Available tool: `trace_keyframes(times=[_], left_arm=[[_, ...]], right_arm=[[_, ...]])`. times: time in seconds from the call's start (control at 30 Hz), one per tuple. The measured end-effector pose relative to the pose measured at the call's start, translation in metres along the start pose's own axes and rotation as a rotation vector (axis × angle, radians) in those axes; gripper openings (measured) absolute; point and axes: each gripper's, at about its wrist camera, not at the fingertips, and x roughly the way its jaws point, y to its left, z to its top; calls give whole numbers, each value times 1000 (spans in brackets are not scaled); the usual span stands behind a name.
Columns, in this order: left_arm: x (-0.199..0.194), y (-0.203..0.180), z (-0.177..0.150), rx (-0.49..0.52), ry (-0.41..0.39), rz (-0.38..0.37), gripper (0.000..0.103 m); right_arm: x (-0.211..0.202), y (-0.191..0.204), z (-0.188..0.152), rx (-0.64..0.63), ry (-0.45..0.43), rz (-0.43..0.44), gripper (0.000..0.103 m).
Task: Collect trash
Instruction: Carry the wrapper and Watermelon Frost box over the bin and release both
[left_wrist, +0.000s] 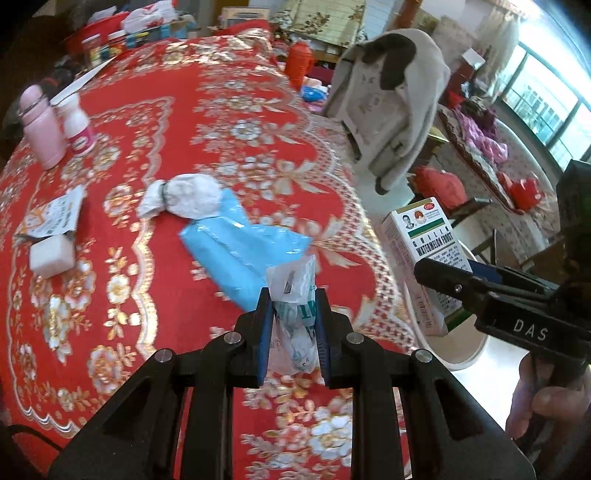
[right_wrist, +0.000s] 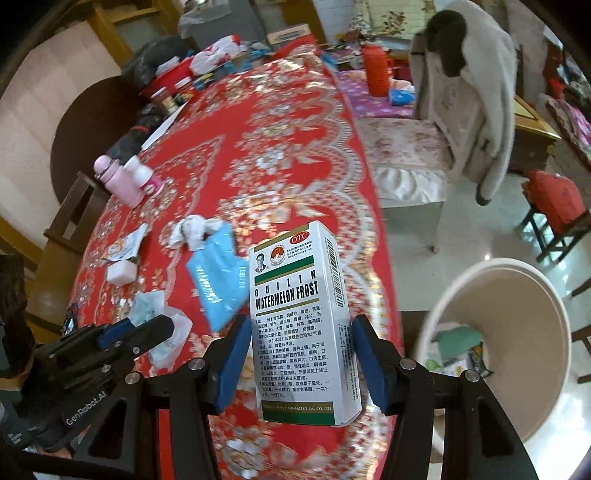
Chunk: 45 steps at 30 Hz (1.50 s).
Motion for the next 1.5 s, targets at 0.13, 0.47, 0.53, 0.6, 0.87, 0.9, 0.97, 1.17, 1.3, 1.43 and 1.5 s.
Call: trace_keyframes(times=[0.13, 0.47, 0.53, 0.6, 0.87, 0.9, 0.97, 1.17, 1.3, 1.43, 1.5], left_arm=[[7, -20, 2, 20, 8, -19, 19], [32, -74, 7, 76, 44, -75, 19], [39, -86, 8, 90, 53, -90, 19], [45, -98, 8, 105, 67, -104, 19], [68, -148, 11, 159, 108, -170, 19], [71, -152, 12, 163, 113, -177, 19], [78, -163, 12, 174, 127, -190, 19], [98, -185, 12, 174, 176, -252, 19], [108, -192, 11, 159, 201, -284, 23], [113, -189, 12, 135, 212, -297, 47], [113, -188, 12, 131, 216, -298, 48]], right_arm=[[-9, -27, -4, 34, -6, -28, 55], [-33, -95, -12, 127, -24, -87, 55], [-37, -108, -16, 148, -28, -98, 55], [-41, -121, -20, 171, -31, -109, 55], [-52, -174, -40, 284, -20, -153, 55], [-52, -179, -43, 295, -18, -158, 55], [-53, -188, -48, 313, -14, -165, 55], [-49, -208, -58, 355, 11, -173, 55], [-42, -213, -59, 363, 27, -179, 55], [-36, -217, -60, 362, 54, -202, 55], [-32, -218, -62, 357, 76, -224, 56]])
